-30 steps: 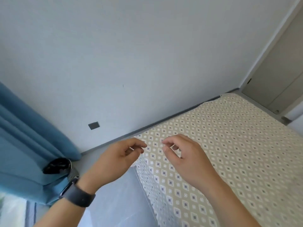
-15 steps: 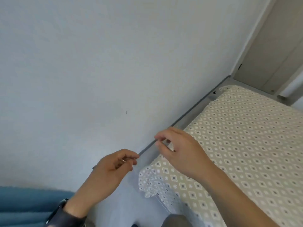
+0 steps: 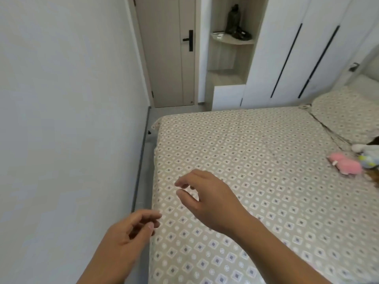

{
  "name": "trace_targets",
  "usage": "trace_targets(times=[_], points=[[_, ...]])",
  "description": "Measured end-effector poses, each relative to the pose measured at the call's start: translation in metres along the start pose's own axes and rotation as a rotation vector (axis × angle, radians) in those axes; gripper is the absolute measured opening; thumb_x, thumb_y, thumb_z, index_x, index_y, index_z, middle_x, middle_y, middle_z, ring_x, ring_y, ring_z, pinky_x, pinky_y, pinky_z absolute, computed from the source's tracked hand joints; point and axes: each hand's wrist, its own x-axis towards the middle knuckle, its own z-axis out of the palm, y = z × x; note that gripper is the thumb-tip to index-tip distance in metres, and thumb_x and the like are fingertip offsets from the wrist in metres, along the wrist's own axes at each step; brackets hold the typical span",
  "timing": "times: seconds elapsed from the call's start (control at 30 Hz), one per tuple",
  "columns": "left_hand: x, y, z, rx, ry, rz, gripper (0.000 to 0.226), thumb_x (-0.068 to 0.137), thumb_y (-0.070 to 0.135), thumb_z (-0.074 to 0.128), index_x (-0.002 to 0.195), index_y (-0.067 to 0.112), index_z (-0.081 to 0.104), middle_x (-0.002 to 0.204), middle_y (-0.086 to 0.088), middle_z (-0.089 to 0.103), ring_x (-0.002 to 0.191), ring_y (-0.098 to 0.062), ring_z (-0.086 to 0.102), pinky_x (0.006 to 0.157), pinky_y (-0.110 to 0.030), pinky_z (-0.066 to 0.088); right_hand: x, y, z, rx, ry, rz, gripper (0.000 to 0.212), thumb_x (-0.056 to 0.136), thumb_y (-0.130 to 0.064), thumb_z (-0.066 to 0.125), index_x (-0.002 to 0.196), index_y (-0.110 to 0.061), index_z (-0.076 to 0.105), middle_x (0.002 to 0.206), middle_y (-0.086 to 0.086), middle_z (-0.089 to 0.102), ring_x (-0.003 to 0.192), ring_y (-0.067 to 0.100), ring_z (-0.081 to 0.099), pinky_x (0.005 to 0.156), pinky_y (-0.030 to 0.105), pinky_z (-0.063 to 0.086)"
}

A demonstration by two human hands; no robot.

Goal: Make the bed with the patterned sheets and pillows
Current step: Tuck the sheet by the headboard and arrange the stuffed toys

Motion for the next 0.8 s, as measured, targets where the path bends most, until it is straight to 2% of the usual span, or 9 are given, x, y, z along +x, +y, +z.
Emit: trace_targets(times=[0.07, 0.2, 0.4, 0.57, 0.67, 0.73, 0.8], points=[[0.041, 0.007, 0.007, 0.030, -0.098, 0.043, 0.048, 0.095, 0.002, 0.062, 0.091, 0.048, 0.074, 0.093, 0.006, 0.077, 0.086, -0.009, 0.072, 0.084, -0.018, 0.055, 0.003, 0.013, -0.015, -0.001, 0.070, 0.093, 0.022, 0.100, -0.045, 0.054, 0.118, -0.038, 0.064, 0.109, -0.023, 0.061, 0.105, -0.004, 0.052, 0.089, 0.018, 0.044], [0.123, 0.033, 0.032, 0.063, -0.359, 0.119, 0.048, 0.095, 0.002, 0.061, 0.090, 0.047, 0.074, 0.092, 0.005, 0.077, 0.087, -0.012, 0.073, 0.090, -0.028, 0.056, 0.010, 0.045, -0.029, -0.018, 0.233, 0.301, 0.024, 0.099, -0.049, 0.051, 0.118, -0.040, 0.063, 0.111, -0.026, 0.059, 0.109, -0.006, 0.050, 0.088, 0.015, 0.043], [0.255, 0.054, 0.071, 0.157, -0.771, 0.242, 0.043, 0.099, 0.010, 0.059, 0.099, 0.052, 0.069, 0.098, 0.013, 0.075, 0.095, -0.008, 0.070, 0.092, -0.026, 0.054, 0.044, 0.093, -0.012, -0.088, 0.432, 0.589, 0.033, 0.095, -0.058, 0.042, 0.115, -0.042, 0.062, 0.109, -0.030, 0.057, 0.108, -0.008, 0.049, 0.080, 0.011, 0.040], [0.398, 0.063, 0.064, 0.148, -0.987, 0.278, 0.040, 0.099, 0.011, 0.057, 0.097, 0.048, 0.071, 0.097, 0.011, 0.074, 0.092, -0.010, 0.070, 0.089, -0.030, 0.055, 0.145, 0.116, 0.017, -0.159, 0.520, 0.811, 0.033, 0.093, -0.060, 0.041, 0.114, -0.044, 0.062, 0.105, -0.029, 0.058, 0.102, -0.005, 0.052, 0.078, 0.016, 0.044], [0.451, 0.081, 0.052, 0.186, -1.020, 0.347, 0.033, 0.100, 0.014, 0.056, 0.100, 0.044, 0.071, 0.099, 0.010, 0.073, 0.092, -0.014, 0.068, 0.091, -0.041, 0.055, 0.185, 0.104, 0.016, -0.173, 0.506, 0.893, 0.034, 0.093, -0.060, 0.041, 0.115, -0.044, 0.062, 0.105, -0.029, 0.058, 0.101, -0.004, 0.053, 0.080, 0.019, 0.046], [0.496, 0.101, 0.038, 0.177, -1.064, 0.379, 0.030, 0.101, 0.015, 0.055, 0.100, 0.041, 0.071, 0.099, 0.010, 0.073, 0.090, -0.018, 0.068, 0.089, -0.047, 0.055, 0.223, 0.102, 0.012, -0.203, 0.557, 0.947, 0.033, 0.093, -0.060, 0.042, 0.114, -0.045, 0.062, 0.105, -0.030, 0.058, 0.101, -0.004, 0.053, 0.078, 0.017, 0.045], [0.526, 0.118, 0.035, 0.194, -1.071, 0.429, 0.029, 0.101, 0.017, 0.054, 0.100, 0.040, 0.071, 0.099, 0.011, 0.073, 0.091, -0.028, 0.067, 0.085, -0.053, 0.055, 0.248, 0.093, 0.007, -0.225, 0.589, 0.981, 0.031, 0.093, -0.059, 0.044, 0.113, -0.044, 0.063, 0.104, -0.031, 0.058, 0.102, -0.005, 0.054, 0.079, 0.015, 0.045]])
